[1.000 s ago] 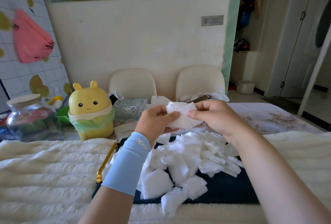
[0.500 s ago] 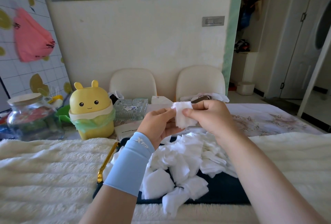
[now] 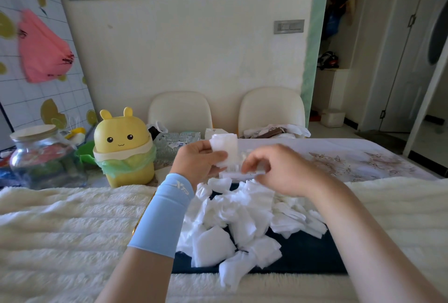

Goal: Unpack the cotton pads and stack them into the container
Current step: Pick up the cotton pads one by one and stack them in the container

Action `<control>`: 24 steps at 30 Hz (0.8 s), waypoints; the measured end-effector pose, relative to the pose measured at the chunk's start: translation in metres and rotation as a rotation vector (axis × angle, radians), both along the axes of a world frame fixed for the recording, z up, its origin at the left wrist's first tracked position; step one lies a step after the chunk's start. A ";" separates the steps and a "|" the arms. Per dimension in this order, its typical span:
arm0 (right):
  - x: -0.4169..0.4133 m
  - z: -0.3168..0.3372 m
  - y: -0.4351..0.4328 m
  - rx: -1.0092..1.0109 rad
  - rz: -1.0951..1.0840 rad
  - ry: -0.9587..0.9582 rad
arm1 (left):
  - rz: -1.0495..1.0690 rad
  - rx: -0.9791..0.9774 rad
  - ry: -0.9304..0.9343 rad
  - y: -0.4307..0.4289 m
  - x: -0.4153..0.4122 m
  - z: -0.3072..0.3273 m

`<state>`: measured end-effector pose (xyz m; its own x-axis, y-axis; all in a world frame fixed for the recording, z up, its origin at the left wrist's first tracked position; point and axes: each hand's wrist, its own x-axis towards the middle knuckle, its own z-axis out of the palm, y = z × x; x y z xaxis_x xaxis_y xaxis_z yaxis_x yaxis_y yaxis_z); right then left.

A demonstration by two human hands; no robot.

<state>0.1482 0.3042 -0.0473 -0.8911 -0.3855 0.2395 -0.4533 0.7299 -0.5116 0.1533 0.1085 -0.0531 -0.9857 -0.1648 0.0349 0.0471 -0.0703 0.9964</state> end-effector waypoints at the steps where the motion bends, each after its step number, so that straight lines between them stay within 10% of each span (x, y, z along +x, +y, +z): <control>1: 0.004 -0.002 -0.002 0.155 0.069 -0.095 | 0.013 0.003 -0.005 -0.002 -0.001 -0.001; 5: -0.001 -0.019 -0.015 0.280 0.090 -0.132 | 0.023 -0.014 -0.004 -0.005 -0.003 -0.003; 15: 0.004 0.007 -0.001 -0.734 0.141 -0.147 | 0.145 -0.069 0.000 -0.004 -0.002 0.001; 24: 0.005 0.011 0.000 -0.635 0.078 -0.149 | -0.188 -0.012 -0.028 0.011 0.006 0.004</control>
